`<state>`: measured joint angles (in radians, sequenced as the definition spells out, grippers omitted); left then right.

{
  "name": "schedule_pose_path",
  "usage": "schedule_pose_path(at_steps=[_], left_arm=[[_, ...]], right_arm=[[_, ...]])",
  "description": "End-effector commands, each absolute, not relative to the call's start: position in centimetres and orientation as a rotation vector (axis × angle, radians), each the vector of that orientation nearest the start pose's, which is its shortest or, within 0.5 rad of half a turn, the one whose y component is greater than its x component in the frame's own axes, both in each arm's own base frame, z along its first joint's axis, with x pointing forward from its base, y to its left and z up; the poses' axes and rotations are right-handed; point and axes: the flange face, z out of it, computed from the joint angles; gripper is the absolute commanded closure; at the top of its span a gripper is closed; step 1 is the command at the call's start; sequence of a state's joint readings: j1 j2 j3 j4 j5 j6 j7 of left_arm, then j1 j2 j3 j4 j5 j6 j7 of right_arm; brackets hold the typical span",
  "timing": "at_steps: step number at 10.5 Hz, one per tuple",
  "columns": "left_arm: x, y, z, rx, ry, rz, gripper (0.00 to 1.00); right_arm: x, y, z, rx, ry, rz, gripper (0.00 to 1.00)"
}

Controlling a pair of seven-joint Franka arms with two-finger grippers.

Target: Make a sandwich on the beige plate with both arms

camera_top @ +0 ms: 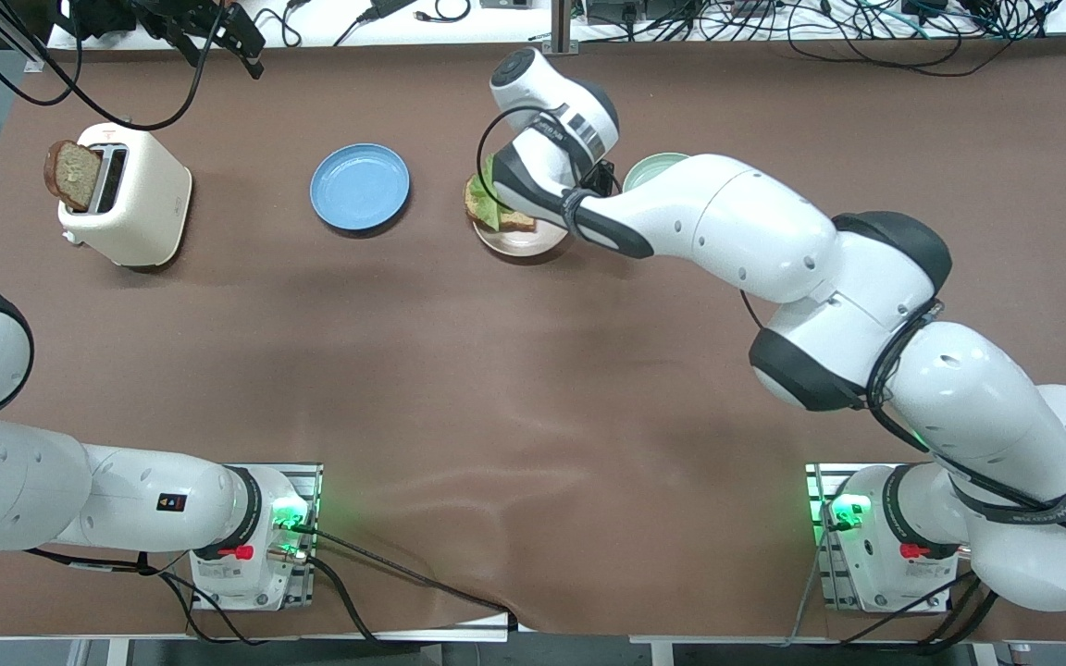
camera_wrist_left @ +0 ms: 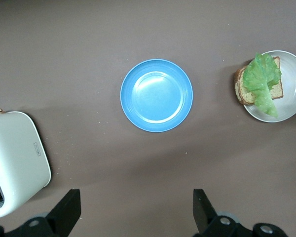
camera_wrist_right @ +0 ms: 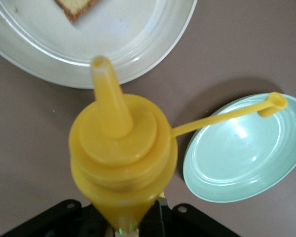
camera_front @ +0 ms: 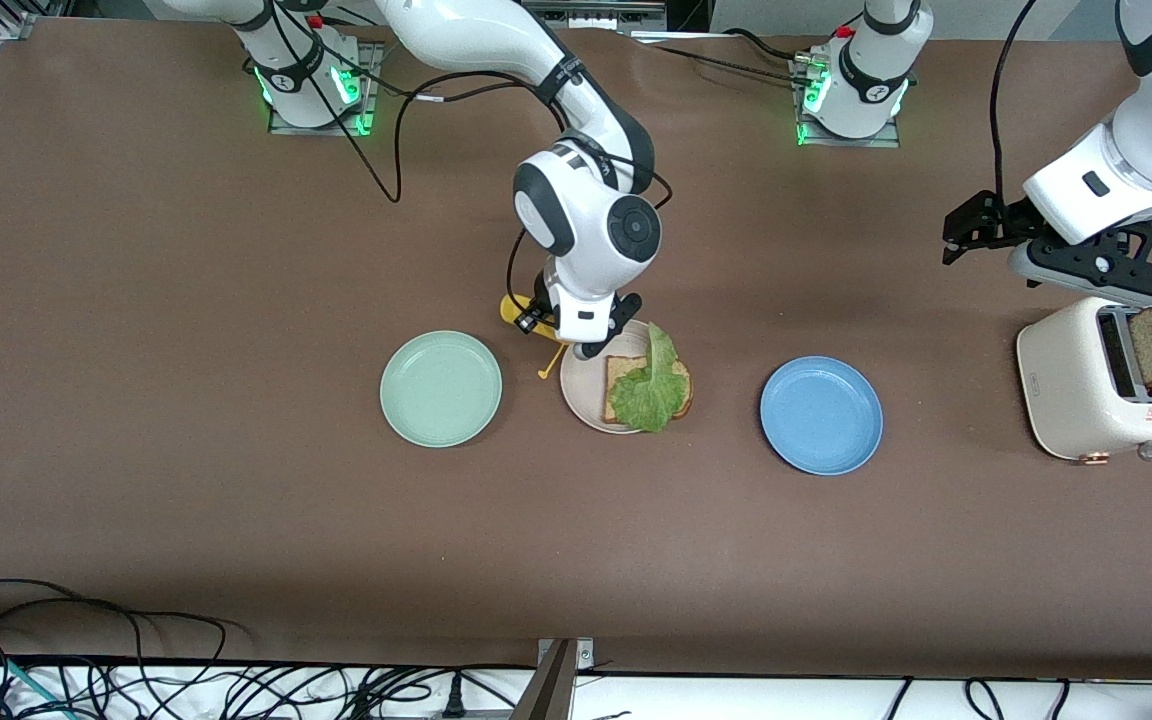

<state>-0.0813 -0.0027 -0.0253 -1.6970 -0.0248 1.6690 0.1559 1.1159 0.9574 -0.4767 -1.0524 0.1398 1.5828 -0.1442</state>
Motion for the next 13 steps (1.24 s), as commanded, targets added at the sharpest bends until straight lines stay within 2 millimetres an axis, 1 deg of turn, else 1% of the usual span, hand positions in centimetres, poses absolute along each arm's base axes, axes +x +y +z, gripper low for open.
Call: schedule_pose_path(at_steps=[1,2,3,5,8,11,12,13], left_arm=[[55.3,-6.2,58.1,-3.149,0.398,0.043,0.00],[55.3,-6.1,58.1,-3.149,0.398,0.043,0.00],[55.3,-6.0,58.1,-3.151,0.396,0.043,0.00],[55.4,-5.9,58.1,-3.152,0.386,0.043,0.00],[55.4,-5.8,58.0,-3.152,0.381,0.045,0.00],[55.4,-5.7,58.0,-3.153,0.381,0.045,0.00],[55.3,-5.8,58.0,-3.152,0.381,0.050,0.00],[55.3,-5.8,58.0,-3.152,0.381,0.052,0.00]], right_arm=[[49.3,53.0,26.1,-3.185,-1.562,0.575,0.92],[48.5,53.2,25.5,-3.182,-1.595,0.646,0.92],[48.1,53.2,25.3,-3.186,-1.607,0.689,0.92],[47.9,53.2,25.2,-3.148,-1.724,0.746,0.92],[48.3,53.3,25.3,-3.144,-1.742,0.709,0.92],[49.3,53.0,26.3,-3.129,-1.719,0.658,0.92],[50.1,52.4,26.9,-3.125,-1.689,0.639,0.92],[50.3,52.5,28.2,-3.103,-1.670,0.601,0.92]])
